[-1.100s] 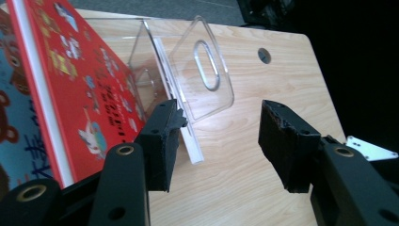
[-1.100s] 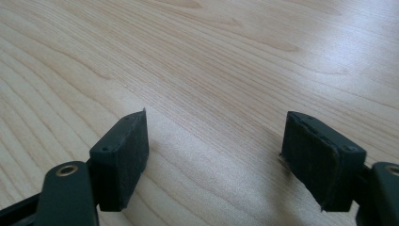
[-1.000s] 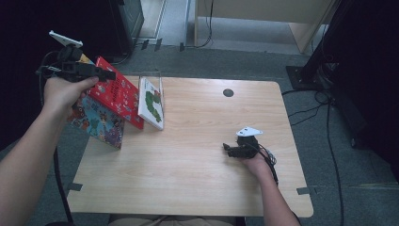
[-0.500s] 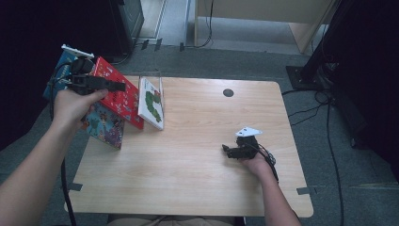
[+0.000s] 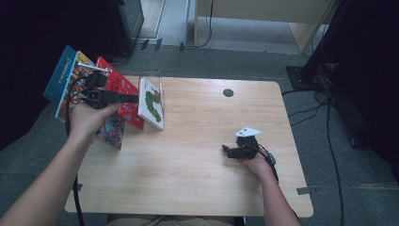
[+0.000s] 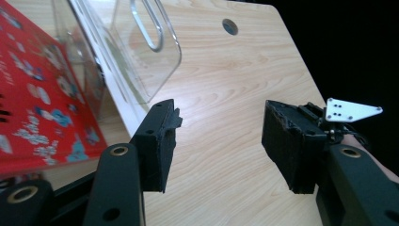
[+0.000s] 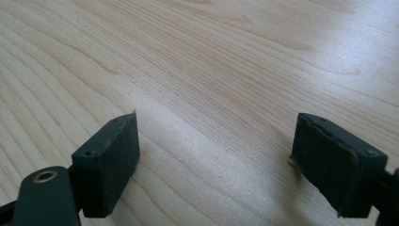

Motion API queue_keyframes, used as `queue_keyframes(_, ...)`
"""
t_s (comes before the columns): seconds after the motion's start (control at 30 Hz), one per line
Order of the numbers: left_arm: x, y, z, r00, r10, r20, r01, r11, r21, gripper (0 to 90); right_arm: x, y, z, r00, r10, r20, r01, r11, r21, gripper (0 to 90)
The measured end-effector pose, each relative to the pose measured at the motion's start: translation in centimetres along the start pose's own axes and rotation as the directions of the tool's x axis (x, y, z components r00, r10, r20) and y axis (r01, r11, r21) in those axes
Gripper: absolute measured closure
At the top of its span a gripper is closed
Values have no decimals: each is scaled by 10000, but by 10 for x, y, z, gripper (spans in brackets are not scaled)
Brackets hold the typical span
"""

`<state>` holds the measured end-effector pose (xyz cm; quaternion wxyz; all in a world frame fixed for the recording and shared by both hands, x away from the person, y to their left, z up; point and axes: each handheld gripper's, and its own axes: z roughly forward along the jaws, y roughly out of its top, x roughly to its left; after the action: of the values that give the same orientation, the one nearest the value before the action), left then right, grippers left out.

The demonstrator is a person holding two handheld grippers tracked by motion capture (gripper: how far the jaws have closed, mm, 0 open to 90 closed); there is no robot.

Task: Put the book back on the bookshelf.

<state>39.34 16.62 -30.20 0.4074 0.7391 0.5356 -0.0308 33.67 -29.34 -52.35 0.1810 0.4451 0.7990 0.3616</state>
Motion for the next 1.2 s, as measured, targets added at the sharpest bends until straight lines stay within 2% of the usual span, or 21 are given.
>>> queue_keyframes(0.1, -2, -6, 6, 10000, 89, 36, -89, 10000, 41, 454, 0, 0, 0, 10000, -4, -12, 4, 10000, 5, 155)
queue_keyframes(0.27, -5, -16, 15, 9993, 142, 358, -141, 9999, -17, 452, 0, 0, 0, 10000, -11, -9, 11, 10000, 6, 154)
queue_keyframes(0.33, -7, -19, 19, 9990, 281, 344, -280, 9996, -29, 451, 0, 0, 0, 10000, -4, -8, 4, 10000, 7, 154)
queue_keyframes(0.4, -9, -23, 23, 9986, 501, 139, -501, 9987, 30, 451, 0, 0, 0, 10000, 8, -9, -8, 10000, -8, 154)
queue_keyframes(0.57, -12, -35, 35, 9974, 662, 282, -665, 9977, 94, 449, 0, 0, 0, 10000, -5, -1, 5, 10000, -14, 154)
queue_keyframes(0.63, -12, -40, 39, 9969, 619, 484, -623, 9980, 59, 449, 0, 0, 0, 10000, -45, 3, 45, 10000, -21, 154)
queue_keyframes(0.77, -13, -47, 48, 9956, 827, 450, -830, 9965, 59, 447, 0, 0, 0, 10000, -24, 5, 24, 10000, -6, 152)
queue_keyframes(0.83, -13, -52, 52, 9933, 996, 586, -997, 9950, -12, 446, 0, 0, 0, 10000, -54, 6, 54, 10000, -3, 152)
queue_keyframes(0.9, -14, -57, 56, 9927, 1096, 507, -1097, 9940, -9, 445, 0, 0, 0, 10000, -36, 3, 36, 10000, 1, 152)
queue_keyframes(1.17, -10, -75, 80, 9902, 1166, 764, -1202, 9918, 434, 439, 1, 0, 0, 10000, 29, 64, -29, 10000, 22, 150)
queue_keyframes(1.2, -10, -78, 84, 9894, 1281, 688, -1316, 9900, 499, 436, 1, 0, 0, 10000, 26, 92, -26, 10000, 8, 150)
